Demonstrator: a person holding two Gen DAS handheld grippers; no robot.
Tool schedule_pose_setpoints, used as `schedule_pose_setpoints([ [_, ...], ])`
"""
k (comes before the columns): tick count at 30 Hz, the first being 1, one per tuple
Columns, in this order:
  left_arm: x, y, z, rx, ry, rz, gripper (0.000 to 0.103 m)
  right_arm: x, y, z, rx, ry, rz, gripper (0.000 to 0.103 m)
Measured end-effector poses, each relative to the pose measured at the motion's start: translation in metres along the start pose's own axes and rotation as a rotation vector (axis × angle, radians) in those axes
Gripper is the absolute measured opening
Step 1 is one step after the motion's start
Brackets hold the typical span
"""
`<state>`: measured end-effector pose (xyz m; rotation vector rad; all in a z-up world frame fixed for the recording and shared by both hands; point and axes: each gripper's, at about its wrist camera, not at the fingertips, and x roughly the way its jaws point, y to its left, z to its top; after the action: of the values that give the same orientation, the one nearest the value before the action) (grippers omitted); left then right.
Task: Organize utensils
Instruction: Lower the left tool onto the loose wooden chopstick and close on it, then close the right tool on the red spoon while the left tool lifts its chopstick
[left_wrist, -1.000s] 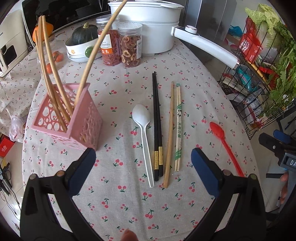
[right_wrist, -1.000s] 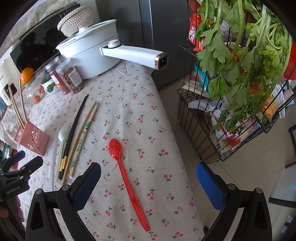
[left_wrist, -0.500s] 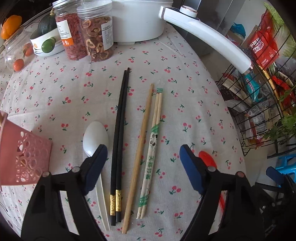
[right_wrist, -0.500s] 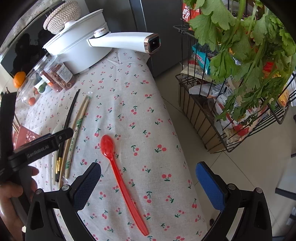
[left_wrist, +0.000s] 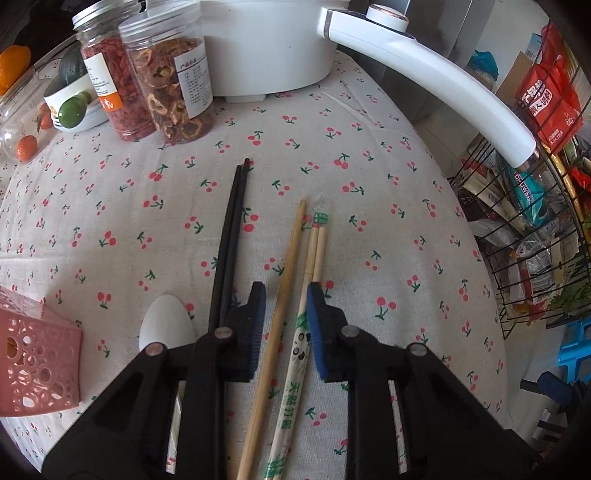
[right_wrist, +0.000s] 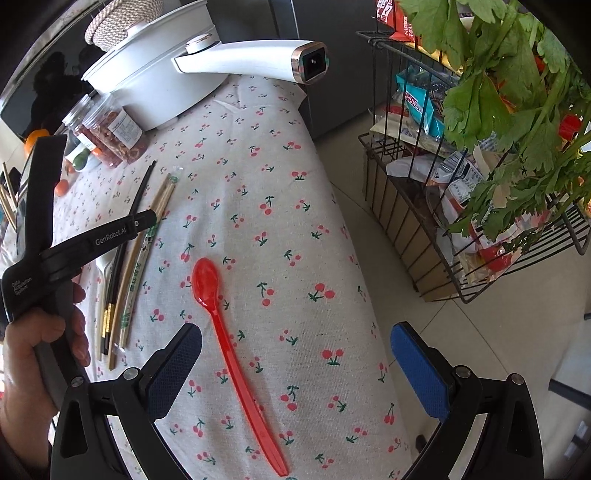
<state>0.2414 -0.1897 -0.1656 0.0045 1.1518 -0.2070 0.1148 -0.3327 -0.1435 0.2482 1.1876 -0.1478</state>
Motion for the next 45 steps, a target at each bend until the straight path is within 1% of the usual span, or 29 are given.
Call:
schedule_pose_setpoints([
  [3,0.003,-0.007,0.003,0.016,0.010,0.002,0.017,0.003,-0.002,0.001,0.007,0.008,0.001,0.103],
  [6,0.003,-0.002,0.004,-0.017,0.018,-0.021,0.014,0.004,-0.002,0.001,0.009,0.010,0.004,0.103],
  [8,0.000,0.001,0.004,-0.023,0.005,-0.020,0.009,0.005,-0.001,0.001,0.007,0.011,0.006,0.103],
  [11,-0.003,0.002,0.001,-0.018,-0.008,-0.015,0.008,0.006,0.002,0.002,0.002,0.012,0.004,0.103],
  [15,0.004,0.004,-0.001,-0.022,0.028,-0.019,0.008,0.008,0.006,0.004,-0.008,0.014,0.004,0.103],
  [20,0.007,0.001,0.001,-0.011,0.032,-0.008,0.009,0.012,0.013,0.005,-0.025,0.019,0.009,0.103],
  [23,0.003,-0.003,-0.001,-0.005,0.027,-0.027,0.008,0.015,0.018,0.006,-0.044,0.025,0.005,0.103],
  [27,-0.025,0.000,-0.014,0.042,-0.015,-0.058,0.007,0.021,0.028,0.009,-0.077,0.036,-0.016,0.103],
  [32,-0.063,0.014,-0.037,0.086,-0.058,-0.106,0.007,0.029,0.052,0.011,-0.157,0.042,-0.003,0.101],
  [35,-0.086,0.028,-0.051,0.098,-0.074,-0.136,0.007,0.037,0.069,0.011,-0.220,0.064,-0.039,0.091],
  [37,-0.098,0.038,-0.059,0.111,-0.080,-0.147,0.007,0.046,0.074,0.012,-0.231,0.098,-0.047,0.082],
  [39,-0.111,0.047,-0.067,0.120,-0.088,-0.153,0.007,0.057,0.078,0.013,-0.237,0.130,-0.045,0.081],
  [41,-0.122,0.057,-0.075,0.125,-0.096,-0.156,0.007,0.060,0.083,0.014,-0.262,0.117,-0.075,0.080],
  [45,-0.143,0.078,-0.091,0.127,-0.107,-0.157,0.007,0.060,0.088,0.018,-0.257,0.105,-0.077,0.080],
])
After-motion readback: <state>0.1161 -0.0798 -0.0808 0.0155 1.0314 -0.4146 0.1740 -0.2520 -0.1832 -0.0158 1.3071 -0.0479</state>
